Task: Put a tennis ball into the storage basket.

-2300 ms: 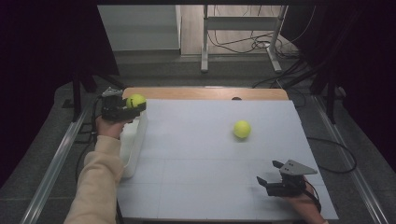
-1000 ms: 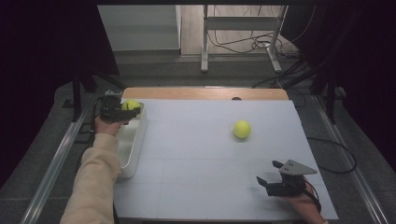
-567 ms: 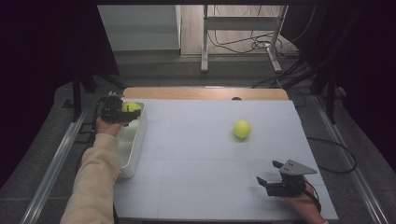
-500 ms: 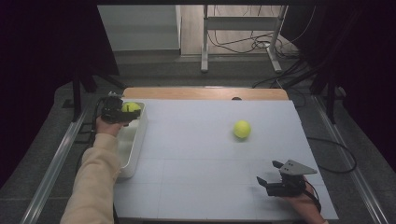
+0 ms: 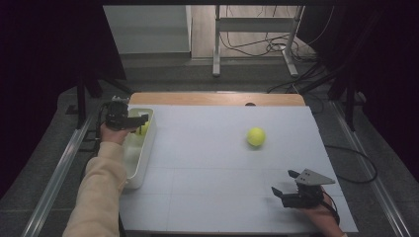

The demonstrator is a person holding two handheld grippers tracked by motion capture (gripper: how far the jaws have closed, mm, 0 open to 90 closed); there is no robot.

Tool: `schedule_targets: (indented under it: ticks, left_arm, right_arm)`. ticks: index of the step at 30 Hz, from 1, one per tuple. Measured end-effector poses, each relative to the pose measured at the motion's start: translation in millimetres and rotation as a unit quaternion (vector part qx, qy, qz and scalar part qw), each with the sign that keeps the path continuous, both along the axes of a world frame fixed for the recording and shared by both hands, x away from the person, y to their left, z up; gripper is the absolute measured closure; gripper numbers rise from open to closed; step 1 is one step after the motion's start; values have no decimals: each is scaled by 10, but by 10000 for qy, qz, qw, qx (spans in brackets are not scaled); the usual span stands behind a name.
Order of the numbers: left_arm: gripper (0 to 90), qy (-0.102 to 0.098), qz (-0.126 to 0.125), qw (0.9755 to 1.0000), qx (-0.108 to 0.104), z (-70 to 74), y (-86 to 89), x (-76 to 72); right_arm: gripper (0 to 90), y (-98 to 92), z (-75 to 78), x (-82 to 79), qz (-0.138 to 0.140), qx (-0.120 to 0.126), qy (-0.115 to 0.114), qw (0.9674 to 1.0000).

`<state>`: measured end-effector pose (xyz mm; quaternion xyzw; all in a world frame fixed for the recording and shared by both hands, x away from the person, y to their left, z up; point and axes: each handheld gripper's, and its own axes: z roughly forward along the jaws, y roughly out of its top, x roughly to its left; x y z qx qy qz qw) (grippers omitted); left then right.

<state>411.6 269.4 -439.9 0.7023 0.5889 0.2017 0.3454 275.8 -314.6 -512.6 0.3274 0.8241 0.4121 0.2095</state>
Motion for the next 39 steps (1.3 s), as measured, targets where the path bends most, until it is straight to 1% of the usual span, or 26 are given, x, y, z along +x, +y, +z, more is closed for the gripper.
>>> schedule_targets:
  ticks: [1,3,6,11,16,21,25,29,30,34,37,39]
  left_arm:
    - [137,-46,-24,10000,8,14,-4,-12]
    - [135,-90,-45,9999,-41,33,-16,-35]
    - [138,-193,-172,9997,-48,72,-52,-90]
    - [142,-428,-421,9981,-100,138,-145,-199]
    - [145,-568,-579,9966,-173,181,-213,-266]
    - [145,-751,-780,9937,-275,236,-308,-361]
    - [145,-861,-936,9915,-284,271,-375,-419]
    - [147,-935,-1019,9898,-355,279,-417,-463]
    - [147,-935,-1019,9898,-355,279,-417,-463]
    - [148,-986,-1151,9876,-406,276,-492,-511]
    - [147,-1061,-1285,9851,-427,294,-561,-550]
    - [148,-1097,-1341,9838,-455,304,-595,-569]
  right_arm:
    - [130,-1,0,0,-3,7,5,10000]
    - [130,-2,1,0,-6,7,3,10000]
    - [130,-2,1,-1,-7,6,-1,10000]
    - [130,-2,1,0,-12,7,-2,10000]
    - [131,-2,2,-1,-15,6,-6,10000]
    - [130,-3,2,-1,-18,5,-5,10000]
    - [130,-2,1,-2,-17,2,-7,10000]
    - [130,-3,1,0,-16,7,-4,10000]
    - [130,-3,0,2,-14,8,-3,10000]
    - [130,-5,3,-1,-11,14,-6,10000]
    - [131,-4,2,-3,-18,11,-9,10000]
    - [130,-6,2,-4,-22,10,-10,10000]
